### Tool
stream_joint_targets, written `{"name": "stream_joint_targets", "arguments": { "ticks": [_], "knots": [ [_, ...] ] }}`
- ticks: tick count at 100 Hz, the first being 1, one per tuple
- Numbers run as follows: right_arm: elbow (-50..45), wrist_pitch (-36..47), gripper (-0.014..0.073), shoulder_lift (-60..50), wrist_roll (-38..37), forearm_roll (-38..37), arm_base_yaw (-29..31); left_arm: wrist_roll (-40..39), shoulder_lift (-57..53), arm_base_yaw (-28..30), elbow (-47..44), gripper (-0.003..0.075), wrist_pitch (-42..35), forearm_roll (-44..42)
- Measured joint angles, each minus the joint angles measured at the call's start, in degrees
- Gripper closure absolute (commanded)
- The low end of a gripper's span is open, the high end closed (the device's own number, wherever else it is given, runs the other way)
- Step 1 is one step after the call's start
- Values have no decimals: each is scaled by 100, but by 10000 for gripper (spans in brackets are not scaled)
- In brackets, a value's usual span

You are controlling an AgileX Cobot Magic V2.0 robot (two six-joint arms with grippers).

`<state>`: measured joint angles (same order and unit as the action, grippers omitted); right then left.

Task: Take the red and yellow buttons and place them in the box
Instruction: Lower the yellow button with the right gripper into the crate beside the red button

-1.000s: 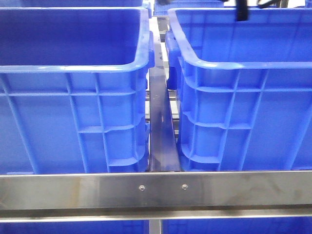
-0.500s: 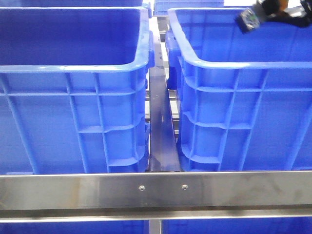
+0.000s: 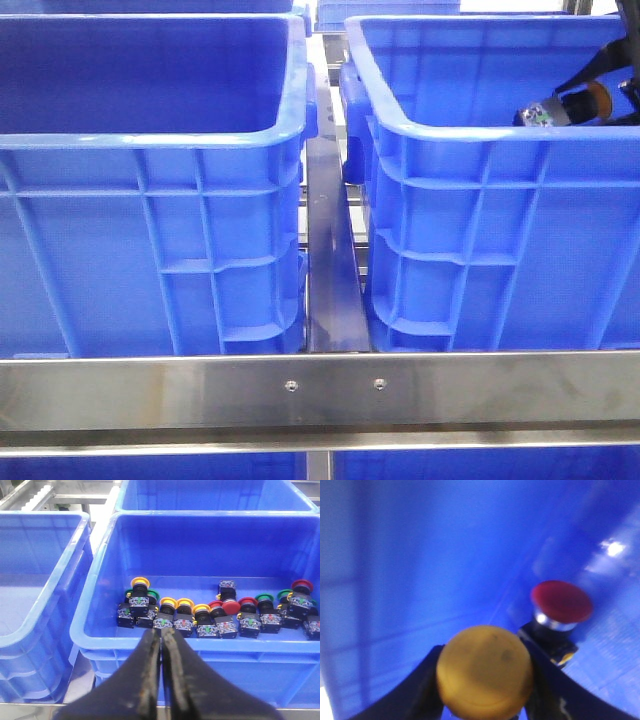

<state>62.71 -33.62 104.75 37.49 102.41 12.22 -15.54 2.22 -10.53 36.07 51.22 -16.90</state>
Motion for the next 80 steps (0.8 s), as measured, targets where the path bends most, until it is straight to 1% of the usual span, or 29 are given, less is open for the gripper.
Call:
{"name": "stream_joint_targets", "arguments": {
  "ticks": [20, 47, 80],
  "knots": [
    [205, 51, 537, 177, -246, 12, 0, 0, 0, 0, 0, 739, 0, 0],
    [249, 466, 537, 215, -837, 35, 0, 0, 0, 0, 0, 739, 0, 0],
    [671, 344, 537, 450, -990, 37, 0, 0, 0, 0, 0, 739, 0, 0]
  ]
}}
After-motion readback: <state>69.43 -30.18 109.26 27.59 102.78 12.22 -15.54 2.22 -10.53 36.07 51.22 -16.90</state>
